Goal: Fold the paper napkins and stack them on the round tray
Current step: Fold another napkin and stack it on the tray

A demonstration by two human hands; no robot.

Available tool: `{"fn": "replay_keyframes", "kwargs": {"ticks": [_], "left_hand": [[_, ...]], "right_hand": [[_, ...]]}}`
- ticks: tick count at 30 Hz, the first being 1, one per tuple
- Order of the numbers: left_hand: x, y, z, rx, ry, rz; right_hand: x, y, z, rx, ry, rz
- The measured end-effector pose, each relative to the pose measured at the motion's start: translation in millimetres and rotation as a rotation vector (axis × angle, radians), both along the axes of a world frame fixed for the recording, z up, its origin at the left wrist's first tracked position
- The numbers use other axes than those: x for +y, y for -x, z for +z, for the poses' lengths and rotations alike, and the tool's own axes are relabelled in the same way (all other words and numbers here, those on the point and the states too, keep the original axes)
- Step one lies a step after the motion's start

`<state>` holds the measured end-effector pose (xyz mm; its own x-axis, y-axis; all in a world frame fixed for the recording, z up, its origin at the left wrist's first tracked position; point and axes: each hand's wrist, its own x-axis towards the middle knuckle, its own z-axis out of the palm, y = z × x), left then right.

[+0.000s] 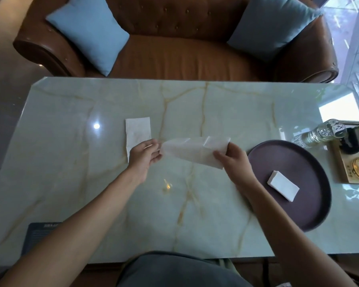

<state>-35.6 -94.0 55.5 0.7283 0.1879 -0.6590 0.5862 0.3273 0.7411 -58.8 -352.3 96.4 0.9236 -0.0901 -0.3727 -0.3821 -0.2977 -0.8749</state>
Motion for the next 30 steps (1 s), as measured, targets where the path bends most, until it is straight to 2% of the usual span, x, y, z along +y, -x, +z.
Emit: {"fn": "replay_keyframes", "kwargs": {"ticks": [3, 7, 9, 12, 15, 17, 21, 24, 30], "left_hand": [[2, -4, 9, -0.141, -0.262, -0.345], [-27, -26, 39, -0.415, -0.419, -0.943], [-45, -36, 50, -0.439, -0.442, -1.148], [-60, -46, 56, -0.4, -0.358, -1.283], [-62, -46, 52, -0.368, -0.257, -1.232], [-59, -42, 50, -0.351, -0.236, -1.165], [-49, -34, 51, -0.322, -0.185, -0.996], [-44, -28, 53, -0.297, -0.084, -0.844], [-38, -23, 48, -0.221, -0.014, -0.675]], "right_hand": [[-5, -24, 19, -0.012, 0.316, 0.343], [4, -40, 50, 0.034, 0.594, 0.714], [7, -43, 64, 0.092, 0.665, 0.833], [6, -45, 80, 0.117, 0.697, 0.898], [-1, -46, 87, 0.101, 0.674, 0.882], [-9, -48, 84, 0.049, 0.583, 0.792], [-28, -42, 61, 0.056, 0.032, 0.347], [-25, -24, 38, 0.144, -0.24, 0.294], [-6, -13, 10, 0.146, -0.358, 0.055]]}}
